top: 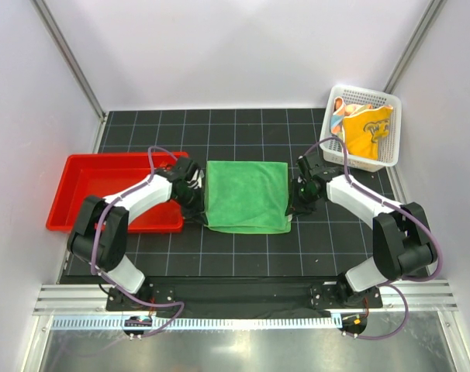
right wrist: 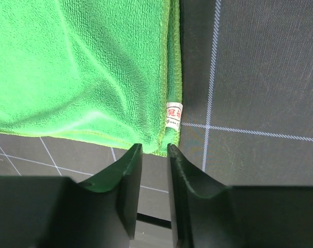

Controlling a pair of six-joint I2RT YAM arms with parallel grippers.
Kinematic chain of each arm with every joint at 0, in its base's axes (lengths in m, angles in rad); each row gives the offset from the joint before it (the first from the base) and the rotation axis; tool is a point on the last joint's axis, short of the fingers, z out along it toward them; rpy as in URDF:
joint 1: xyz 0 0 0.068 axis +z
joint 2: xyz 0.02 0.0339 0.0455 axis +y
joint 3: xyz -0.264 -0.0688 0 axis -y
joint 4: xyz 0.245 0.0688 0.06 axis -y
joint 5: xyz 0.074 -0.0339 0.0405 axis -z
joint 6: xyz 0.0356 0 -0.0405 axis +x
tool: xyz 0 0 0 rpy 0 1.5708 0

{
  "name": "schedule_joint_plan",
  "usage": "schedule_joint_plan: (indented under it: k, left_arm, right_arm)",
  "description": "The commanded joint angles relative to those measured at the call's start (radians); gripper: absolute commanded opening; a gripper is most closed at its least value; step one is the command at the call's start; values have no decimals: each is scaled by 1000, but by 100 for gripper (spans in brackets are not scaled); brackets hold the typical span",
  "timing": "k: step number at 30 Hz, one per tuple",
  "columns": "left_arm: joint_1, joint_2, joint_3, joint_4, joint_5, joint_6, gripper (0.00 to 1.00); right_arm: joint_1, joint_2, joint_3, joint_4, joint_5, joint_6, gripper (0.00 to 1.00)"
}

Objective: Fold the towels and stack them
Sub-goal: Fold the towel

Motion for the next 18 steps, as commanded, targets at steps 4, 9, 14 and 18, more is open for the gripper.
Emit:
schedule_joint_plan:
  k: [4,9,14,18]
  left_arm:
    - [-19,-6,-19,11,-26,0,17]
    - [-29,1,-32,14,-34,-7,25]
    - [-39,-12,-33,6,-56,-13,31]
    - [-37,-32,-33,-1,-66,-14,34]
  right_arm:
    - [13,-59,-28,-16,4,49,36]
    - [31,-62,-109,68,-31,130,37]
    - [33,-61,-157,152,-38,158,36]
    - [34,-43,-163,123,38,132,33]
